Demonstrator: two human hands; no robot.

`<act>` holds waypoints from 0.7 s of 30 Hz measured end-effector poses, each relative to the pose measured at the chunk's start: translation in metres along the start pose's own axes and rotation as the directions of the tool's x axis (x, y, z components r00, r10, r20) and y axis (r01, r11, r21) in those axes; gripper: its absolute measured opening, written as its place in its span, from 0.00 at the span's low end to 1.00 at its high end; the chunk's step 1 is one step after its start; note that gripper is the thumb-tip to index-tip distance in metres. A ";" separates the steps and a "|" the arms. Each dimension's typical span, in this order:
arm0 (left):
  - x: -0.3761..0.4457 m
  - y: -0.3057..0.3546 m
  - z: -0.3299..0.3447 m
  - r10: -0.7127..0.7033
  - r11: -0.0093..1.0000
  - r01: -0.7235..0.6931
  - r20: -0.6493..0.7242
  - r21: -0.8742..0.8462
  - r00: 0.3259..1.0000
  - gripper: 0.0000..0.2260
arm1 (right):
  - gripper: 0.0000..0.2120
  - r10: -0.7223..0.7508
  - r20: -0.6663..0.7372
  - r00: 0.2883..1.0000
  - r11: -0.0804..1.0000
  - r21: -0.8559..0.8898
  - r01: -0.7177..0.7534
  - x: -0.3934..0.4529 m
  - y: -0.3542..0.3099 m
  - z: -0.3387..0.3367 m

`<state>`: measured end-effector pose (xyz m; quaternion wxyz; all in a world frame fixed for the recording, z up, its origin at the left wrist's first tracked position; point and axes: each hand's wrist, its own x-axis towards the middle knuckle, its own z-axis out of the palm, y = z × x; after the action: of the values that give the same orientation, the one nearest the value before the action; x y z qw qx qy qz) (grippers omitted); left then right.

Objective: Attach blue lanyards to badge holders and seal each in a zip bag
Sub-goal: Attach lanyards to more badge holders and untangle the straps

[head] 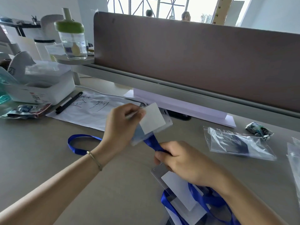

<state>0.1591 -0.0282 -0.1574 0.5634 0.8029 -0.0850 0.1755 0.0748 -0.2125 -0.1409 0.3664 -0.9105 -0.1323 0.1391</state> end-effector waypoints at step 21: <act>-0.036 0.049 0.002 0.365 0.894 -0.447 0.608 -0.017 0.705 0.05 | 0.15 -0.265 -0.248 0.932 0.962 -0.135 0.238 -0.022 -0.005 -0.067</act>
<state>0.1099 -0.0495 -0.1293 0.4006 0.8129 -0.4208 0.0389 0.0773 -0.2582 -0.0877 0.3481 -0.9140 -0.2049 -0.0384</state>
